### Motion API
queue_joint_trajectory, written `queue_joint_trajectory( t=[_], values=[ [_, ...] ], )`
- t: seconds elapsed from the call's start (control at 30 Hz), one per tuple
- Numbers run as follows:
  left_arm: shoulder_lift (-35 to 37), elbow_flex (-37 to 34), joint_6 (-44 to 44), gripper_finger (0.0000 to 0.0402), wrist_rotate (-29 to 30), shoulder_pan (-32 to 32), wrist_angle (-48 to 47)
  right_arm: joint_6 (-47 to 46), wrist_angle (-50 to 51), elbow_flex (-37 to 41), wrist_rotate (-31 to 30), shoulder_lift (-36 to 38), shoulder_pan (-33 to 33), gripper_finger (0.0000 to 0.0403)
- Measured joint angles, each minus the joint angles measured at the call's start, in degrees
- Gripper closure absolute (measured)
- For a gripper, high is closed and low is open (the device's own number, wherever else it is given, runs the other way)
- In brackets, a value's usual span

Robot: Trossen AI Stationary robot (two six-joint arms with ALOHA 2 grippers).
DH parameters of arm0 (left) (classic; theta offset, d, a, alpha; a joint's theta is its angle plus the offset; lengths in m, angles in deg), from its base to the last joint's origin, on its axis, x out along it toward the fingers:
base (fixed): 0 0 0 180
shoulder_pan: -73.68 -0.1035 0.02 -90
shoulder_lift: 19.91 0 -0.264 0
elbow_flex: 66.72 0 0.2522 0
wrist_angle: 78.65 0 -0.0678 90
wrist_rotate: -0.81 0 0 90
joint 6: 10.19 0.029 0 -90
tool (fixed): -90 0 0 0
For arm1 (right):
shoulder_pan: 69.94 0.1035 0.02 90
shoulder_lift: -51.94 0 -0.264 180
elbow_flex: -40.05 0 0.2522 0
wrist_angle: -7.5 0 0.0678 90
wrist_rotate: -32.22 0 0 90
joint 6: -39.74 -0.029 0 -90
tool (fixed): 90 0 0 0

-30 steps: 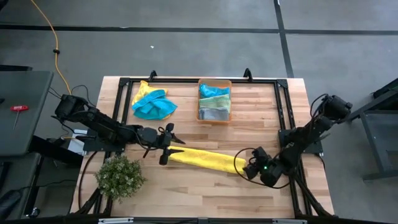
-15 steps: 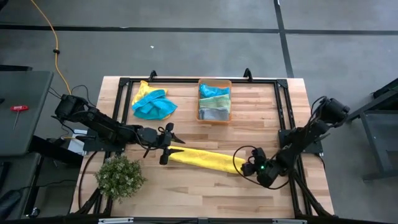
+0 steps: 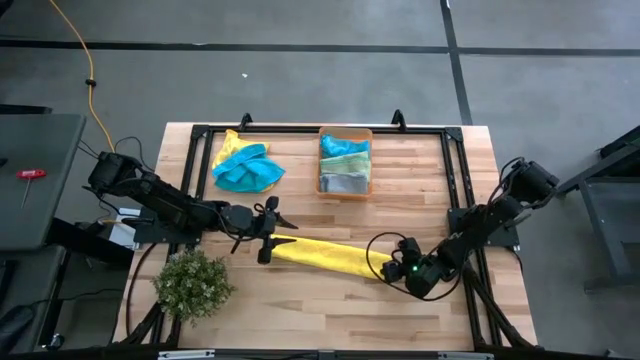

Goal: Fold microfiber towels
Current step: Fold the right yellow microfiber cloth

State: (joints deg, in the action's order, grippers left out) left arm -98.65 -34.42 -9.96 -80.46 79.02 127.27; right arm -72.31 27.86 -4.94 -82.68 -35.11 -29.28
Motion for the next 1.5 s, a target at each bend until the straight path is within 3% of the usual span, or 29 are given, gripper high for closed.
queue_joint_trajectory(
  t=[0.47, 0.83, 1.07, 1.17, 1.33, 1.5],
  values=[
    [0.0, 0.0, 0.0, 0.0247, 1.16, -0.02, 0.02, 0.04, 7.57, -0.15, 1.01, -0.11, -0.13, 0.0271],
    [0.0, 0.02, -0.04, 0.0247, 1.16, 0.0, 0.02, 2.87, 11.25, -0.2, 1.18, 0.31, -2.31, 0.0275],
    [0.0, 0.02, -0.09, 0.0247, 2.54, 0.0, 0.02, 5.56, 21.29, 0.24, -1.63, 3.26, -5.73, 0.0282],
    [0.0, 0.02, -0.07, 0.0247, 2.77, -0.02, 0.02, 7.13, 25.34, 0.38, -1.46, 4.47, -7.1, 0.0308],
    [0.0, 0.02, -0.09, 0.0247, 2.84, 0.0, 0.03, 9.09, 30.05, 0.44, -1.81, 5.27, -7.85, 0.0385],
    [0.0, 0.04, -1.22, 0.0247, 2.9, 0.0, -0.27, 9.68, 35.47, -0.25, -1.31, 8.69, -7.76, 0.0391]
  ],
)
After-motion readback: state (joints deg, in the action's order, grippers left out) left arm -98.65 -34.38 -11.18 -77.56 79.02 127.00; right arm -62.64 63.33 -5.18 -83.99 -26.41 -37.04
